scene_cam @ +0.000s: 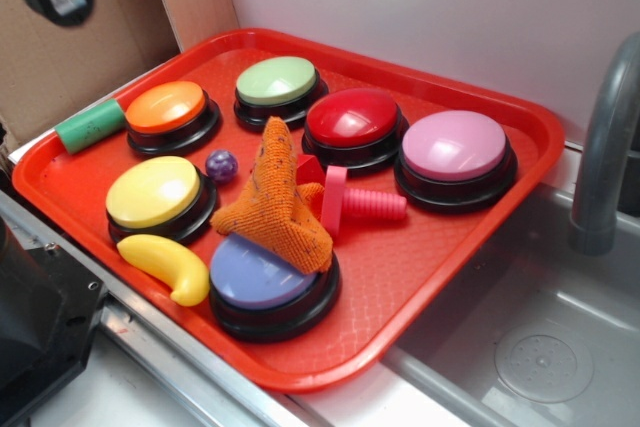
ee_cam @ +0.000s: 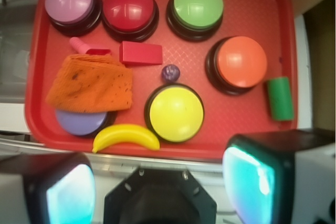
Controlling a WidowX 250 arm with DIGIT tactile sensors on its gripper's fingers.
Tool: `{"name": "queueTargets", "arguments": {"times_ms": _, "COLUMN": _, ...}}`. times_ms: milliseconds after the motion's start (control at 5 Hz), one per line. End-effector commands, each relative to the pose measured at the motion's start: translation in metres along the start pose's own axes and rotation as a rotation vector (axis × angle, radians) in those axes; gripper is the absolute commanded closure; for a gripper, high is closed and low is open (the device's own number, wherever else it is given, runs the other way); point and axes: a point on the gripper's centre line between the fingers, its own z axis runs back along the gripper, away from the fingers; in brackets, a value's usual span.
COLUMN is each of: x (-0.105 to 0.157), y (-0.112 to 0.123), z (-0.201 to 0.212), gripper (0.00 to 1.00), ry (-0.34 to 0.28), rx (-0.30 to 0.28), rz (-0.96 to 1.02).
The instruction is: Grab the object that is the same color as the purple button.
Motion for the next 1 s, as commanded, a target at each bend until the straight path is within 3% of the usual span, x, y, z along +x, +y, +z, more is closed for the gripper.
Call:
{"name": "queueTargets", "arguments": {"times_ms": 0, "x": 0.042, "y": 0.016, "z": -0.056, "gripper": 0.00, "ry": -0.057, "rx": 0.064, "rz": -0.091}}
{"name": "queueTargets", "arguments": {"times_ms": 200, "x": 0.055, "y": 0.017, "z": -0.083, "gripper": 0.00, "ry": -0.046, "rx": 0.105, "rz": -0.100}}
{"name": "queueTargets", "arguments": {"times_ms": 800, "x": 0.059, "y": 0.016, "z": -0.135, "gripper": 0.00, "ry": -0.011, "rx": 0.108, "rz": -0.112}}
